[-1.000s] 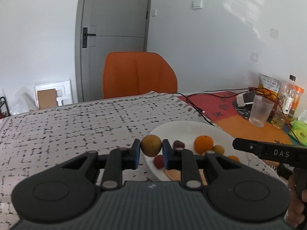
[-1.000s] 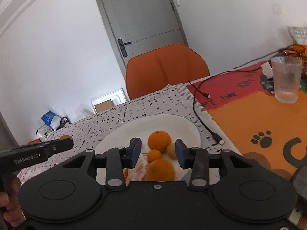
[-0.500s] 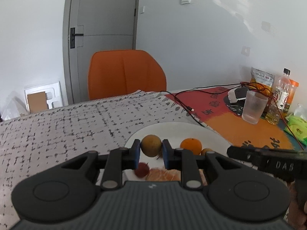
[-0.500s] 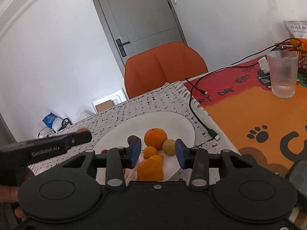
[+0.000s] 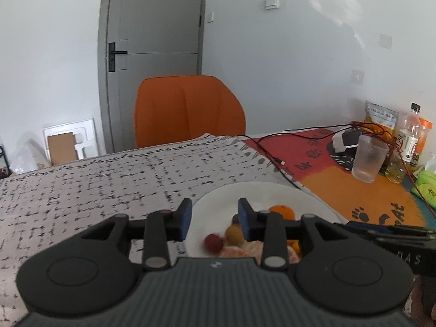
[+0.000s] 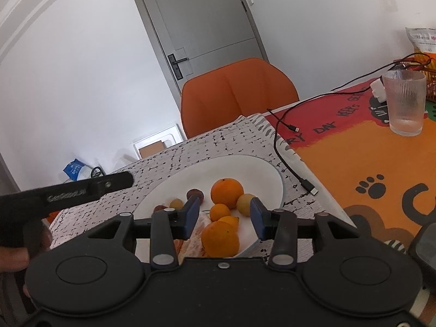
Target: Organize fruits
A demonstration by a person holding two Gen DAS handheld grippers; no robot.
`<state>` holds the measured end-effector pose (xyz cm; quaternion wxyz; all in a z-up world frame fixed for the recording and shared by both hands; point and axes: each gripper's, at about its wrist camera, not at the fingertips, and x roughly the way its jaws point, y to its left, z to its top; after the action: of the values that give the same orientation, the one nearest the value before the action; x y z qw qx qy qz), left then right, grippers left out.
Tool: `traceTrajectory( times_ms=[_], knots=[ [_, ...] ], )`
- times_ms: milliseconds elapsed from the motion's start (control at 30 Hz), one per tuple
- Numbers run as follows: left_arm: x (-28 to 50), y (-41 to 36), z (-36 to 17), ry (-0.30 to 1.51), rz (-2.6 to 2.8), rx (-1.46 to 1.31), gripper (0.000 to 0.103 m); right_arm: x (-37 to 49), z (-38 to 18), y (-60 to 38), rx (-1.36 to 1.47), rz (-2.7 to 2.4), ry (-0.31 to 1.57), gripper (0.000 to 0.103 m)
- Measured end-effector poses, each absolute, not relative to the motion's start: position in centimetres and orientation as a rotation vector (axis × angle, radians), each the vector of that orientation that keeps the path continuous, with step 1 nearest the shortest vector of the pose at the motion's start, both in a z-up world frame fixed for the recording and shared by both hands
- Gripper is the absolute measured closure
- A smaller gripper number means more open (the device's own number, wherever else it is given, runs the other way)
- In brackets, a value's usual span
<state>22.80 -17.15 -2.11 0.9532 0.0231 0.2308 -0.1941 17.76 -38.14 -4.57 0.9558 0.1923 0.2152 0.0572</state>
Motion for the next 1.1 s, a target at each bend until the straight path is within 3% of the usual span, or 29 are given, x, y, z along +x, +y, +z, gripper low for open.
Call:
traceTrajectory(
  times_ms=[100,233,400,567,633,733,1100],
  knots=[
    [22.2,-16.1,-2.0,0.468,-0.377,0.034,0.051,17.7,-4.4,-37.7,0.389,0.118,0.440,0.058],
    [21.4,-14.9,-2.0,0.477,-0.356,0.028,0.047,17.3,-3.6,-37.0,0.369,0.119,0.446,0.051],
    [19.9,-13.0,-1.5,0.474,-0.318,0.006,0.022,16.8,-2.6,-35.8,0.321,0.122,0.470,0.044],
    [18.6,-11.0,-1.0,0.488,-0.262,-0.024,0.014,16.4,-1.1,-34.7,0.261,0.130,0.456,0.025],
    [18.1,-10.2,-0.7,0.491,-0.227,-0.030,0.013,16.1,-0.4,-34.1,0.215,0.136,0.450,0.012],
    [17.3,-9.1,-0.1,0.486,-0.199,-0.032,0.012,15.7,0.2,-33.5,0.193,0.159,0.438,0.003],
    [13.2,-4.3,1.9,0.450,-0.088,-0.046,0.000,14.9,0.5,-31.1,0.162,0.205,0.487,0.000]
  ],
)
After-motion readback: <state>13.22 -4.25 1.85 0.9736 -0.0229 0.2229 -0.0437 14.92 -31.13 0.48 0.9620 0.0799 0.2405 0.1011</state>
